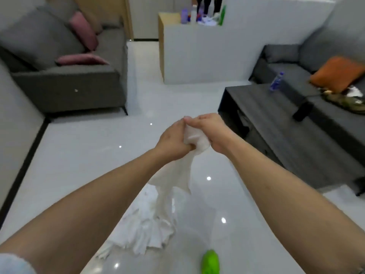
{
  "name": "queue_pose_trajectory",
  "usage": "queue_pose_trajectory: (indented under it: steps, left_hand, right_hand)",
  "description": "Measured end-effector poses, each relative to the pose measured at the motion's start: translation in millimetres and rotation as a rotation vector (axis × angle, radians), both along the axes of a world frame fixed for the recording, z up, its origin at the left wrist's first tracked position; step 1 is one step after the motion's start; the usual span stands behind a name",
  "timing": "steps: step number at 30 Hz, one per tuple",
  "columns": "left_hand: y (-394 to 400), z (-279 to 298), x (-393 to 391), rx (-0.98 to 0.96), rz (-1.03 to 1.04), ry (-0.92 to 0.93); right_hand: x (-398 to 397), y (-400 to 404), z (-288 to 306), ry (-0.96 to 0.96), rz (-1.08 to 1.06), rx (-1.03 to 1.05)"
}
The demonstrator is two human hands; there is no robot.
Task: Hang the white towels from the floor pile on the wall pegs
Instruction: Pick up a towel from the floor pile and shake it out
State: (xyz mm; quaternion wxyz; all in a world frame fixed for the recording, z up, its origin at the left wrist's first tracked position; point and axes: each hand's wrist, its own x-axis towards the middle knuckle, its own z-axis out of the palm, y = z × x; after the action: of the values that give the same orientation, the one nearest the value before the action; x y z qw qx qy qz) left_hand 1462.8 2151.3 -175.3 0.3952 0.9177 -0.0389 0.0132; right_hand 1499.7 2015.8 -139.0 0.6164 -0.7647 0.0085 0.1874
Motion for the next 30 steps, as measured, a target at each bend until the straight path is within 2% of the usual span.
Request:
queue_pose_trajectory:
  steps: [3,6,9,12,17,20,23,26,30]
  left_hand:
    - [-55,37,10,0.036,-0.101,-0.013]
    - [-123,60,15,0.009,-0.119,-0.091]
    - [-208,87,21,-0.08,-0.096,-0.163]
    - [-305,112,22,-0.201,-0.185,-0.139]
    - [-443,133,17,-0.279,-0.407,-0.08]
    - [-501,141,21,-0.332,-0.465,-0.028]
    - [-548,145,37,-0.39,-0.484,0.026]
    - [-591,147,57,-0.356,-0.578,0.067]
    - [-654,141,91,-0.313,-0.671,0.073]
  right_hand:
    - [-10,-74,39,-0.085,-0.013,-0.043]
    - [-20,-160,59,-0.184,-0.085,-0.06]
    - [-37,-251,63,-0.24,-0.111,-0.031]
    - [-58,-334,57,-0.223,-0.111,-0.098]
    - [-78,-463,64,-0.284,-0.441,0.022]
    - [-88,-529,72,-0.32,-0.622,0.041]
    - [-98,-589,77,-0.319,-0.59,0.014]
    - [-95,-637,75,-0.275,-0.515,-0.029]
    - [-63,-683,69,-0.294,-0.541,-0.113]
